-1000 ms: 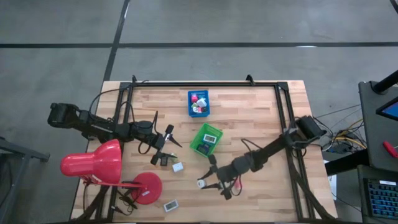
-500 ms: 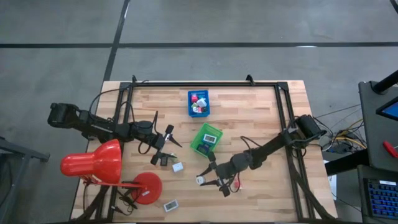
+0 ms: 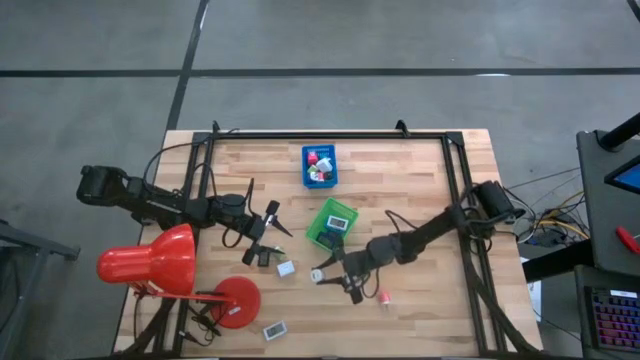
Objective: Pick & Place Office items
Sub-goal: Put the small white charger adapter into the blue bin
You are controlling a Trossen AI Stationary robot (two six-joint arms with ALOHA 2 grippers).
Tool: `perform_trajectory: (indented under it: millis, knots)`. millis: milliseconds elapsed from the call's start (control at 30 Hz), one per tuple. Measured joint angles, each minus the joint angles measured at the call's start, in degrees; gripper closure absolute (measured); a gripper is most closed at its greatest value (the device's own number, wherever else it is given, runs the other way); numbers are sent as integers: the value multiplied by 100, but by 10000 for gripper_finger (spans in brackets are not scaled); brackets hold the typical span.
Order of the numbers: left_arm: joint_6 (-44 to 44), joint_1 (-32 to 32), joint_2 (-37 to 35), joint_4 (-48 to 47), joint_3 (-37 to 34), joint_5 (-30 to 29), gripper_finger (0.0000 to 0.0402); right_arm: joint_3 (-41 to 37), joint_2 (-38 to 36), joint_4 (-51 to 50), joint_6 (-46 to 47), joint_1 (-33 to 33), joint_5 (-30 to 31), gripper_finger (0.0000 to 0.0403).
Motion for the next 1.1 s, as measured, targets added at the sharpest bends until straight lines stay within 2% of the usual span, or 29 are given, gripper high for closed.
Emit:
perform_trajectory:
  millis: [267, 533, 833, 1100]
  knots:
    - [0, 0, 0, 2, -31, -4, 152, 0, -1, -2, -108, -557, -67, 276]
    - [2, 0, 0, 4, -46, -15, 152, 0, -19, -2, -52, -1405, -362, 276]
    - [42, 0, 0, 7, -46, -15, 152, 117, -21, -38, 125, -2532, -1040, 276]
    - [46, 0, 0, 7, -46, -15, 152, 335, -21, -119, 263, -3478, -1332, 276]
